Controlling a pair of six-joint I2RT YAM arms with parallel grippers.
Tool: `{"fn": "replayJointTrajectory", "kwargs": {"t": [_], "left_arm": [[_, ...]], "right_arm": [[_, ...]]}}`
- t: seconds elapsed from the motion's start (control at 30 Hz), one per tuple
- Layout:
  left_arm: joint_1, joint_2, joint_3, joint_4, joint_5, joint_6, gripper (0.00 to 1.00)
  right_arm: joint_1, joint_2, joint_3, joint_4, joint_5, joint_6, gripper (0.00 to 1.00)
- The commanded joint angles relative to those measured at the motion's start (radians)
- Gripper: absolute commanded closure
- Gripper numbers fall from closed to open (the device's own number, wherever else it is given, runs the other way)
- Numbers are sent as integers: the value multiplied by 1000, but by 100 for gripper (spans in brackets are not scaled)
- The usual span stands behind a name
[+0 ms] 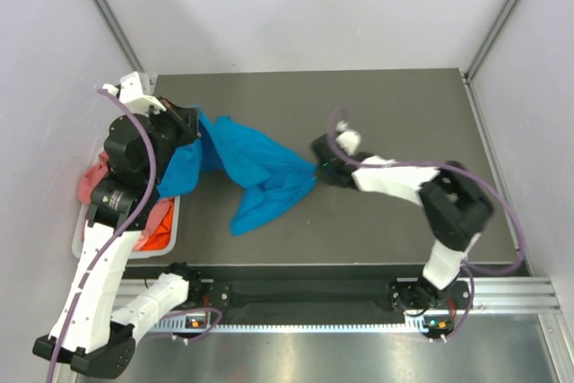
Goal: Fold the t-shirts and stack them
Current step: Flatten the tshirt out
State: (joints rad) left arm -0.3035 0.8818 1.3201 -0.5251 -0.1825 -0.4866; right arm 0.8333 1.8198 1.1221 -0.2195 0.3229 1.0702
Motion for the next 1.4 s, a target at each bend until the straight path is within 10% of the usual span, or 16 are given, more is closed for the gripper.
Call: {"fn": "replayJointTrajectory", "kwargs": {"t": [0.0, 0.2, 0.8, 0.9, 1.37], "left_arm": [[3, 8, -70, 63, -21, 10, 100], [3, 55, -225, 166, -6, -20, 100], [3, 253, -309, 266, 109, -66, 100], [3, 261, -315, 269, 123, -58, 100], [3, 250, -381, 329, 178, -52, 100]], "right_arm": [[-146, -201, -108, -127, 35, -212, 100], [-368, -246, -150, -98, -71, -461, 100], [-686, 243, 671, -478, 117, -746, 98], [-689, 217, 726, -547, 142, -734, 73], [-711, -238, 90, -744, -220, -34, 57]]}}
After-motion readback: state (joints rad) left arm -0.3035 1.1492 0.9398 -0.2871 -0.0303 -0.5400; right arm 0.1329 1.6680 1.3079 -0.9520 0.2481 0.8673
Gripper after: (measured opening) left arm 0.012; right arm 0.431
